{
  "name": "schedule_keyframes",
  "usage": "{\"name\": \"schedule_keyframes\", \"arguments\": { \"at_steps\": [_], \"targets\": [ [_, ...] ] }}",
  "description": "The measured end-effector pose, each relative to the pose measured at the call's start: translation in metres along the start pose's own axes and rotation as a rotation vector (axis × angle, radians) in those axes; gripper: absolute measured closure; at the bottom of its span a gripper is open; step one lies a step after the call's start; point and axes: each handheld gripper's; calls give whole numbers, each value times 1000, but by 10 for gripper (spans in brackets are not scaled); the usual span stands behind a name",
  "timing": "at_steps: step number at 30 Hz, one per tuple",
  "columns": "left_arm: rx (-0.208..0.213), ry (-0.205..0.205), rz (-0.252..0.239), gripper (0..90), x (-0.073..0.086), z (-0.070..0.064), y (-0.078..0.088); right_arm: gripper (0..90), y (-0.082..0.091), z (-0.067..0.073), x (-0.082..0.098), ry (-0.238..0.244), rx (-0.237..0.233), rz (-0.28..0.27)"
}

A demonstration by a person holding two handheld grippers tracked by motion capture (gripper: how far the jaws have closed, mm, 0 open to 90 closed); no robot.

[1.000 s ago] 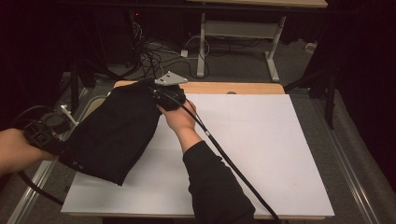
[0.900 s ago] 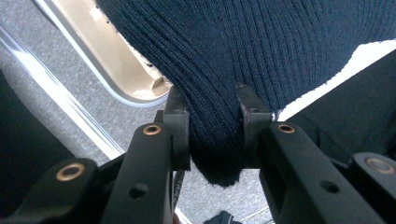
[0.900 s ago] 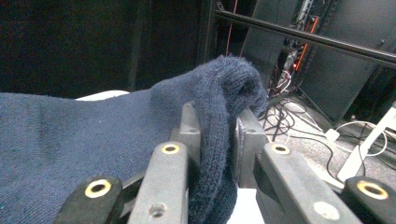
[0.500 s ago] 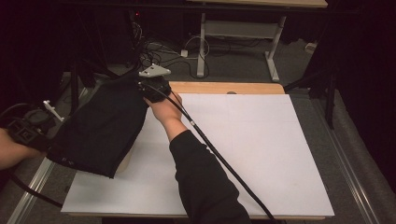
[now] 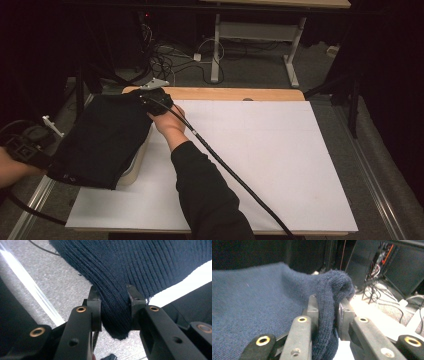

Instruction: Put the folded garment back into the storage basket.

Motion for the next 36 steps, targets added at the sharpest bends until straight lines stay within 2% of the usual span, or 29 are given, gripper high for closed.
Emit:
{"name": "schedule_keyframes", "arguments": {
  "at_steps": [3, 6, 9, 13, 14, 16, 19, 21, 22, 25, 30, 34, 36],
  "targets": [
    [17, -4, -1, 678, 1, -3, -5, 761, -2, -2, 3, -10, 2, 2],
    [36, -1, -13, 676, 0, -4, -5, 758, -2, -5, -3, 8, 3, -6],
    [32, -8, -10, 675, -1, -6, -7, 755, -2, -6, -6, 7, 2, -12],
    [30, -3, -12, 665, 1, -5, -10, 714, -5, -5, 6, -6, 3, 31],
    [30, -1, -11, 661, 1, -5, -11, 692, -4, -5, 9, -26, 6, 26],
    [32, 3, -7, 649, 1, -5, -13, 588, -3, -9, 14, -66, 4, 35],
    [30, 8, 1, 620, 0, -4, -13, 465, 4, -15, 16, -90, -5, 35],
    [27, 9, 3, 597, 0, -4, -13, 439, 7, -17, 15, -93, -8, 34],
    [25, 12, 9, 581, -1, -4, -13, 388, 16, -20, 13, -102, -26, 19],
    [20, 20, 11, 541, -1, -5, -13, 335, 30, -22, 13, -102, -47, 4],
    [19, 49, -4, 405, -3, -5, -10, 235, 58, -19, 18, -104, -81, -27],
    [-5, 53, -8, 297, -8, -10, -8, 159, 83, -17, 28, -97, -79, -29],
    [-15, 56, -2, 246, -11, -13, -8, 140, 97, -19, 35, -111, -77, -36]
  ]
}}
Point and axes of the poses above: each handheld gripper's, and its own axes: y roughly backward along the jaws, x roughly out of its underside, z roughly to its left, and after that the axes turned 15 degrees about -z, right-handed
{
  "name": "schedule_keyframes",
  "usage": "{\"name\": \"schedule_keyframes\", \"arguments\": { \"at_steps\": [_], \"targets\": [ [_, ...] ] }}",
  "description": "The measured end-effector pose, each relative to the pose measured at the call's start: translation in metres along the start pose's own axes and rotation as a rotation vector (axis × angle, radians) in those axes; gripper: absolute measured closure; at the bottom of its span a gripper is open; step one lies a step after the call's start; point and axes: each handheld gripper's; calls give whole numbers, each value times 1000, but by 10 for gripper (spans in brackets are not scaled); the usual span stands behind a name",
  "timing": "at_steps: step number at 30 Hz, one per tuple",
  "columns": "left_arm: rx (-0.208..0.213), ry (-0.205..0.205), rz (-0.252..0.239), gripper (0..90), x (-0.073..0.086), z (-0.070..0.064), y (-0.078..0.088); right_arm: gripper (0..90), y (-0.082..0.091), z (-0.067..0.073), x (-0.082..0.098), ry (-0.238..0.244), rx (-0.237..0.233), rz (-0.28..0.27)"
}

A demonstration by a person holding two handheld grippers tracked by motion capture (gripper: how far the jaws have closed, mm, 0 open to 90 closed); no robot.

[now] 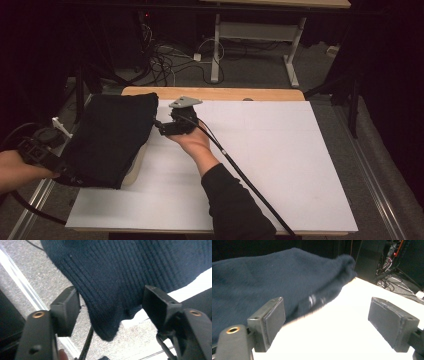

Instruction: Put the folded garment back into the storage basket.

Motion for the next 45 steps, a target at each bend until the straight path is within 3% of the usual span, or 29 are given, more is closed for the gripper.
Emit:
{"name": "schedule_keyframes", "arguments": {
  "at_steps": [6, 12, 17, 18, 22, 25, 28, 31, 36, 39, 45],
  "targets": [
    [-13, 13, -5, 130, -9, -7, -3, 3, 39, -6, 20, -4, 44, 7],
    [-11, 21, -34, 38, -15, -10, -7, 2, 74, -13, 31, 2, 75, 4],
    [-4, 24, -94, 37, -21, -12, -3, 2, 98, -19, 41, 5, 99, -2],
    [7, 26, -116, 37, -23, -13, -3, 2, 111, -22, 47, 1, 118, -7],
    [17, 17, -121, 49, -26, -17, -9, 2, 131, -28, 58, -6, 140, -1],
    [-1, 18, -130, 95, -27, -18, -12, 2, 147, -30, 65, -11, 152, 1],
    [6, 19, -166, 244, -25, -16, -17, 2, 166, -32, 69, -10, 163, -9],
    [42, 28, -183, 410, -21, -13, -19, 2, 181, -33, 72, -10, 173, -18],
    [39, 8, -223, 683, -17, -14, -20, 2, 210, -37, 78, 7, 196, -18],
    [46, -6, -233, 736, -17, -16, -20, 2, 225, -40, 84, 8, 209, -18],
    [40, -8, -238, 735, -19, -18, -13, 2, 253, -43, 92, 2, 241, -22]
  ]
}}
Point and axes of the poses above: each handheld gripper's, and its own axes: y roughly backward along the jaws, x roughly out of its underside, z roughly to its left, and after that the axes turned 15 degrees about -z, right-handed
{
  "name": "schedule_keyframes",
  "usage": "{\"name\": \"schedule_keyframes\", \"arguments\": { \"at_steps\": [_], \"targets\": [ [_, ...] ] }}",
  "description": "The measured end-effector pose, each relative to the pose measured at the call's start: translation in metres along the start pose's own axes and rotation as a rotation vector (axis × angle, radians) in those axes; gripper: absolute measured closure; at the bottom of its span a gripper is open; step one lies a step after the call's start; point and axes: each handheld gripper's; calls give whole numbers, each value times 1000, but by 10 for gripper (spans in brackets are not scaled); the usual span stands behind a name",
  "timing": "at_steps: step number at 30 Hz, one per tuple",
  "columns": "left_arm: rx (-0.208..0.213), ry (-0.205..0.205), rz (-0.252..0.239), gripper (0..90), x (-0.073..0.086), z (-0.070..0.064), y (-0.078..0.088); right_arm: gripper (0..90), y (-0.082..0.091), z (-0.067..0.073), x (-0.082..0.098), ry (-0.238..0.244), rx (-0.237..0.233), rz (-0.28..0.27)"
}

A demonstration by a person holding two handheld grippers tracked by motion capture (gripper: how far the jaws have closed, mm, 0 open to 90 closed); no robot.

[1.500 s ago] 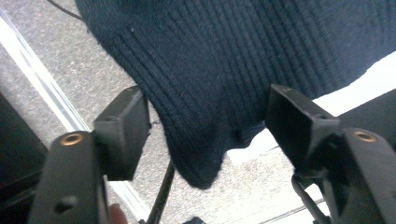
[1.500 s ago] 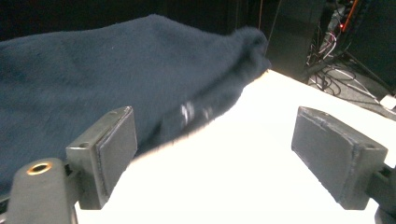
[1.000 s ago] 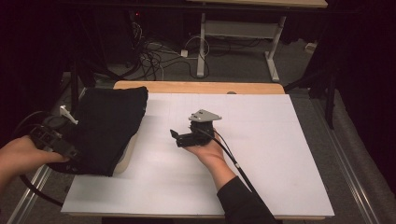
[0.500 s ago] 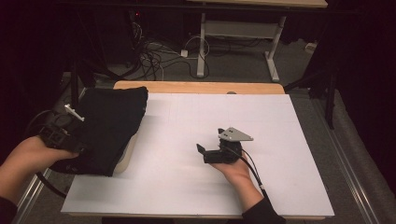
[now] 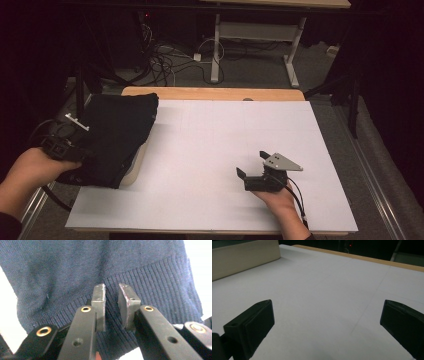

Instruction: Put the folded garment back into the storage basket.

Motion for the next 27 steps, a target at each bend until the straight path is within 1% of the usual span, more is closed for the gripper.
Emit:
{"name": "schedule_keyframes", "arguments": {
  "at_steps": [3, 5, 7, 9, 10, 11, 12, 13, 14, 16, 18, 21, 25, 27],
  "targets": [
    [2, 10, -5, 725, -1, 1, 4, 2, 12, -3, 0, 1, 7, -13],
    [-4, 21, -4, 629, -1, 2, 7, 2, 18, -4, 0, 0, 11, -19],
    [-20, 26, -11, 624, -2, 4, 11, 2, 23, -5, 0, -1, 14, -26],
    [-35, 30, -15, 656, -2, 7, 14, 2, 26, -5, -1, 1, 12, -31],
    [-52, 27, -16, 717, -2, 8, 14, 2, 28, -4, -1, 3, 12, -34],
    [-71, 25, -14, 756, -2, 9, 14, 2, 29, -4, -2, 5, 10, -37],
    [-97, 17, -9, 802, -1, 10, 13, 2, 30, -3, -2, 5, 10, -35],
    [-110, 16, 0, 847, 0, 11, 11, 3, 31, -2, -2, 6, 8, -35],
    [-118, 14, 13, 868, 0, 12, 8, 3, 32, -2, -1, 7, 8, -37],
    [-128, 11, 44, 870, 2, 14, 1, 3, 35, -1, -1, 11, 5, -36],
    [-130, 10, 63, 870, 4, 14, -7, 3, 37, 0, 0, 12, 5, -38],
    [-129, 11, 78, 870, 6, 14, -16, 3, 42, 1, 1, 8, 8, -45],
    [-124, 19, 86, 870, 5, 16, -23, 3, 48, 0, 4, 13, 17, -43],
    [-126, 15, 96, 870, 5, 17, -27, 3, 51, -1, 6, 12, 20, -44]
  ]
}}
Point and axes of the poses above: each handheld gripper's, and its own axes: y roughly backward along the jaws, x roughly out of its underside, z roughly to its left, and after that the axes turned 15 degrees about -z, right-handed
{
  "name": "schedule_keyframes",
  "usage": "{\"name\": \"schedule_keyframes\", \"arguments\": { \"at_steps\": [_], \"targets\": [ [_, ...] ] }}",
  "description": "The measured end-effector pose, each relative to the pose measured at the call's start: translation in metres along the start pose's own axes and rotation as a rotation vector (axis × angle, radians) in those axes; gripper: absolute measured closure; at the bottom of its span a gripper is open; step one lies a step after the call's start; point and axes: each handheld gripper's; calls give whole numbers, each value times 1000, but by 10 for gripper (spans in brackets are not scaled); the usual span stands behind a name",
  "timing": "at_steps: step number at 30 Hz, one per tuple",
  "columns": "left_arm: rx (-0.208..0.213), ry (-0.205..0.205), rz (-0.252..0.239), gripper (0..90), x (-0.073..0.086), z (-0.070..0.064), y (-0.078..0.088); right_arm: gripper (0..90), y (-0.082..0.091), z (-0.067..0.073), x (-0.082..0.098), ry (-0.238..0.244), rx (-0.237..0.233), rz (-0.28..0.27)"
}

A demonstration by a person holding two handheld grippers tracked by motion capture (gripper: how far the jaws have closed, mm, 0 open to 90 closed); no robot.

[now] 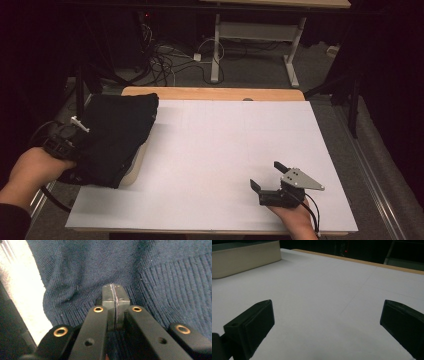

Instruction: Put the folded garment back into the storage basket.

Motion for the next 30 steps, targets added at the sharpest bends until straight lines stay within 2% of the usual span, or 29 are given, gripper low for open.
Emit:
{"name": "schedule_keyframes", "arguments": {
  "at_steps": [6, 10, 17, 21, 30],
  "targets": [
    [-1, -15, 40, 870, -7, -2, -16, 5, 6, -2, 3, -18, 10, -17],
    [11, -35, 68, 870, -13, -4, -27, 5, 6, -1, 4, -22, 7, -20],
    [38, -39, 111, 869, -24, -1, -45, 7, 8, -1, 3, -28, 8, -24],
    [33, -56, 137, 866, -31, -2, -57, 9, 11, -2, 2, -31, 13, -36],
    [43, -52, 169, 864, -34, -4, -90, 13, 11, -1, 3, -31, 12, -32]
  ]
}}
Point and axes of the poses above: each handheld gripper's, and its own axes: y roughly backward along the jaws, x roughly out of its underside, z roughly to its left, and after that the axes turned 15 degrees about -z, right-handed
